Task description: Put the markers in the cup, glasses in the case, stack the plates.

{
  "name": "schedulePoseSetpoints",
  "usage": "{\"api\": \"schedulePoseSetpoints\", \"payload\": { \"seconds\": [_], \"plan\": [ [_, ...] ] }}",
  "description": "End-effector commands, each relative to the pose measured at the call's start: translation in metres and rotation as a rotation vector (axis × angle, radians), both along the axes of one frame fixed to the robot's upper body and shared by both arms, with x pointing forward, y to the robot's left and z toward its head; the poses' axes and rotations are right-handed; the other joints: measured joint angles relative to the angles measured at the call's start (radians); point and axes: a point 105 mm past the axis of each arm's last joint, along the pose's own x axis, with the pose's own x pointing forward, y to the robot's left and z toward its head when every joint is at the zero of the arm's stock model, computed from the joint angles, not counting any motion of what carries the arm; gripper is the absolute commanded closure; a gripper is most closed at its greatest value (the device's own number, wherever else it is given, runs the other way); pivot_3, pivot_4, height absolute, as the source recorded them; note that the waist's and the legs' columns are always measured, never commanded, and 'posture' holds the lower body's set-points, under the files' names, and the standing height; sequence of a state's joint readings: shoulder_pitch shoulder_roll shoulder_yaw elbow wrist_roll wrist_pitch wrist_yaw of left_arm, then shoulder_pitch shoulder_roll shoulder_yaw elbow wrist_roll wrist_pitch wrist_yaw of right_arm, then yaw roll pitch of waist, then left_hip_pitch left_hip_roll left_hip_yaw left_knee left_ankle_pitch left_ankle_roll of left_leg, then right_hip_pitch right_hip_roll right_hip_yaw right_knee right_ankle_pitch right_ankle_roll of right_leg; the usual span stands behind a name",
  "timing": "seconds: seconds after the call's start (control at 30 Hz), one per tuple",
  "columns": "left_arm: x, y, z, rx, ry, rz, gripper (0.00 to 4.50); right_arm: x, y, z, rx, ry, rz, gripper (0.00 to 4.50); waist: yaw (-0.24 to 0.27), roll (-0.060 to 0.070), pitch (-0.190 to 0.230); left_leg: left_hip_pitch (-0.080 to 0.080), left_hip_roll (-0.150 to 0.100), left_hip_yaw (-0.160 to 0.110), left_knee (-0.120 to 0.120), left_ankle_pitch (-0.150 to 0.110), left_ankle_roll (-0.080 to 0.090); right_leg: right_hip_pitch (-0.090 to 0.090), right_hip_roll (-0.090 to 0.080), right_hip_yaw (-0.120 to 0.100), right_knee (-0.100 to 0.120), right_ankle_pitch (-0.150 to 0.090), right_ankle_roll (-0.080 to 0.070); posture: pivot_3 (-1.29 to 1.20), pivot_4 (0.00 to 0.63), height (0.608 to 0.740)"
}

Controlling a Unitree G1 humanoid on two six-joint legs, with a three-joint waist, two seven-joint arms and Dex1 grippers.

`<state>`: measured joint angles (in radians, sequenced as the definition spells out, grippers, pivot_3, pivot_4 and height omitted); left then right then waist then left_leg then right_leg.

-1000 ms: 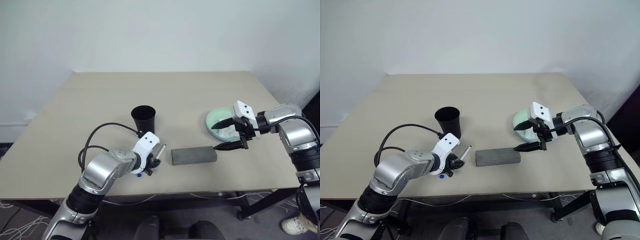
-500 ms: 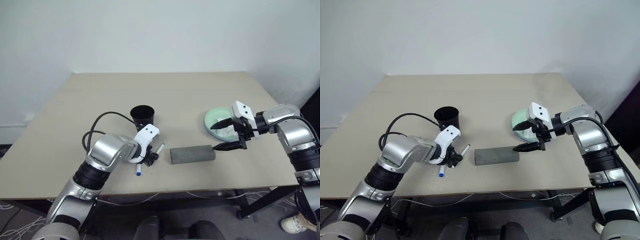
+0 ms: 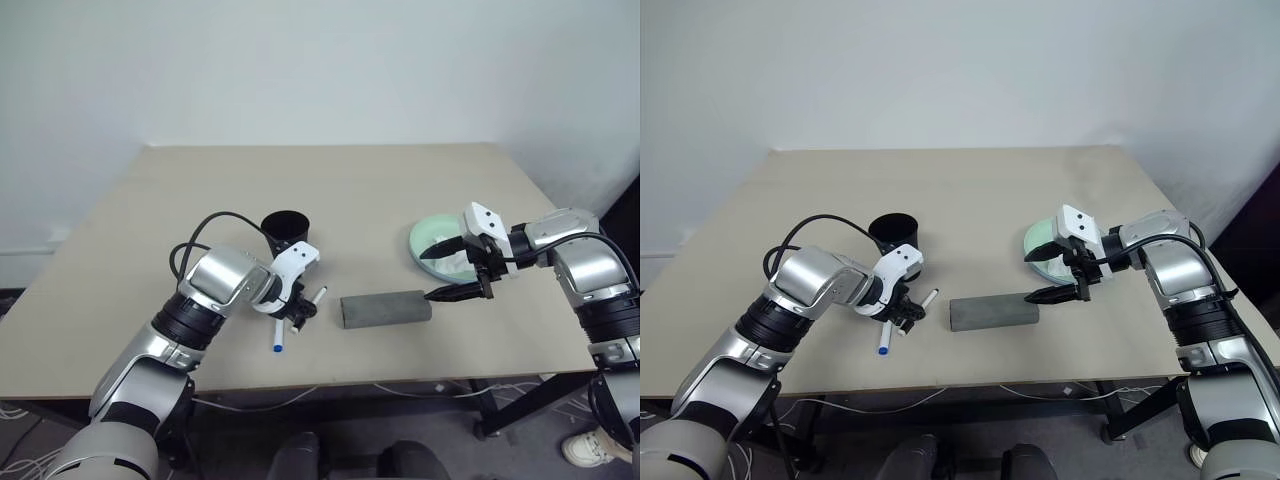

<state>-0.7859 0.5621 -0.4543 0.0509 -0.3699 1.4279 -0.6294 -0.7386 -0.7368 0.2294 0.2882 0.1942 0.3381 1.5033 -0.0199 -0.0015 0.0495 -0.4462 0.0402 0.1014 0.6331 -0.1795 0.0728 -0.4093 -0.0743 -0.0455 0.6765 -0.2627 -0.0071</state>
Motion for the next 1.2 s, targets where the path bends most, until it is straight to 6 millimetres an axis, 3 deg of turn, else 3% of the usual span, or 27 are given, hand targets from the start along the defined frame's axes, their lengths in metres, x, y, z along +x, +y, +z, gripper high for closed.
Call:
{"api": "schedulePoseSetpoints", "payload": {
  "seconds": [0.03,0.27,0.37,0.5,1.2],
  "plan": [
    [-0.006,-0.002,-0.010,0.016,0.044,-0.017,2.61,0.001,0.002,0.013,0.001,-0.052,0.018,0.00,0.000,0.000,0.000,0.000,0.000,0.000,0.000,0.000,0.000,0.000,0.000,0.000,0.000,0.000,0.000,0.00,0.000,0.740],
    [-0.008,-0.003,-0.012,0.021,0.049,-0.044,2.61,0.001,0.003,0.013,0.002,-0.050,0.022,0.00,0.000,0.002,-0.001,0.000,-0.001,0.001,-0.001,0.000,0.000,0.000,-0.009,-0.011,0.000,0.000,0.000,0.00,0.000,0.740],
    [-0.007,-0.004,-0.010,0.014,0.044,-0.049,3.20,0.001,0.003,0.013,0.001,-0.050,0.023,0.00,0.000,0.002,-0.001,0.000,-0.001,0.000,-0.001,0.000,0.000,0.001,-0.013,-0.019,0.000,0.000,0.000,0.00,0.000,0.740],
    [-0.004,-0.004,-0.007,0.003,0.030,-0.053,4.47,0.001,0.003,0.013,0.000,-0.050,0.022,0.00,0.000,0.002,-0.001,0.000,-0.001,0.000,-0.001,0.000,0.000,0.001,-0.013,-0.019,-0.001,0.000,0.000,0.00,0.000,0.740],
    [-0.012,-0.019,0.021,-0.092,-0.036,-0.130,4.47,0.002,0.004,0.013,-0.004,-0.048,0.031,0.00,0.000,0.001,-0.001,-0.002,-0.001,0.000,0.002,0.000,0.000,0.001,-0.011,-0.020,-0.002,-0.001,0.002,0.00,0.000,0.740]
  ]
}}
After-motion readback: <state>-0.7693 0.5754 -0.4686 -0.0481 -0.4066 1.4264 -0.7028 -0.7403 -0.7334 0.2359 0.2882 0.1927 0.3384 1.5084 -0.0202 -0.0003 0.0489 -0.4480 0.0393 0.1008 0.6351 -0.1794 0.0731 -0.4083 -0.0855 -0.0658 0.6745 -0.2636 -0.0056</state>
